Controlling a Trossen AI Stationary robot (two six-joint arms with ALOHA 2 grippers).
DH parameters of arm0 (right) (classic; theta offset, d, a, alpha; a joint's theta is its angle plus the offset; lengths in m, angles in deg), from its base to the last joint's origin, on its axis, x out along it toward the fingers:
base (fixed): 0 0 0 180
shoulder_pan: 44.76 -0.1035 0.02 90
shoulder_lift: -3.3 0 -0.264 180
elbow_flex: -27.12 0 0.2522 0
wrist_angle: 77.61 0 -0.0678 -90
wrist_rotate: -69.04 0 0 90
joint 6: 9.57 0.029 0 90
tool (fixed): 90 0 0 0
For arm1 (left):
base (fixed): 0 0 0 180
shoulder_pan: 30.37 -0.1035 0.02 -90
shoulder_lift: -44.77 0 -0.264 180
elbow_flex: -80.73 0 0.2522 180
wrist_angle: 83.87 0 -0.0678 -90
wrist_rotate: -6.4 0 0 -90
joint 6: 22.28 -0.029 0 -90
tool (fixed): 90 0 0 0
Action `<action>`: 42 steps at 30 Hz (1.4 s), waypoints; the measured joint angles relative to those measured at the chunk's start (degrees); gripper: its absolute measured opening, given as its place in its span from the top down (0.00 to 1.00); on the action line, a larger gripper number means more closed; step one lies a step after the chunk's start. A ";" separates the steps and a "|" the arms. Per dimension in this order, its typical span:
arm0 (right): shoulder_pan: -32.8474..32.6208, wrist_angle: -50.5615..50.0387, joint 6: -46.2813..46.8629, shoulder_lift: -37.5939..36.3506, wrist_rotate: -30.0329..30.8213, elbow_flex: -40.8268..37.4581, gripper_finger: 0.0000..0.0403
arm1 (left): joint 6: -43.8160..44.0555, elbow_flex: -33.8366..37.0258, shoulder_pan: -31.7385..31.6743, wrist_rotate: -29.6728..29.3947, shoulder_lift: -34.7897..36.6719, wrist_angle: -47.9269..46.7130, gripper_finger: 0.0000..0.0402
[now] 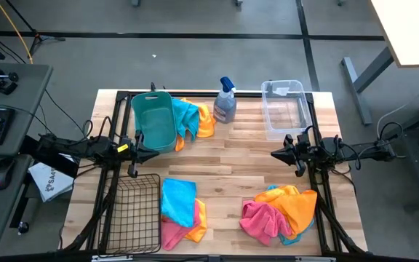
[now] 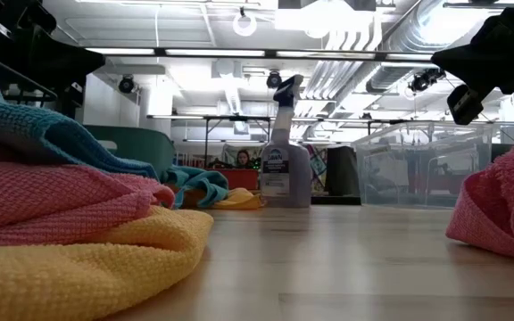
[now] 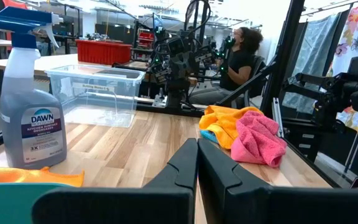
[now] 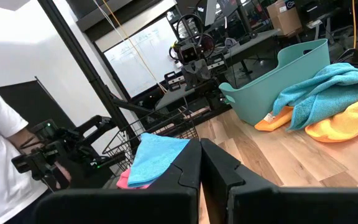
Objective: Sort microfiber towel by color & place in baskets
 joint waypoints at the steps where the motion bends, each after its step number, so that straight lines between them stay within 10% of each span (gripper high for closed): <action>1: -0.01 0.00 0.01 -0.01 0.01 0.00 1.00 | -0.02 0.00 -0.02 0.02 0.00 0.02 1.00; 13: 0.00 0.00 0.00 -0.01 0.01 0.00 1.00 | 3.16 0.02 -0.01 0.03 0.00 2.31 1.00; 19: 0.00 0.00 0.00 0.01 0.00 0.01 1.00 | 23.10 -0.07 -0.09 -9.08 -1.90 26.70 1.00; 27: 0.00 0.00 0.00 0.01 0.01 0.00 1.00 | 23.36 -15.77 -0.17 -14.82 -28.35 26.52 1.00; 42: -0.01 0.00 0.01 0.00 -0.01 0.01 1.00 | 14.33 -77.86 -20.13 -3.67 -77.04 -51.08 0.70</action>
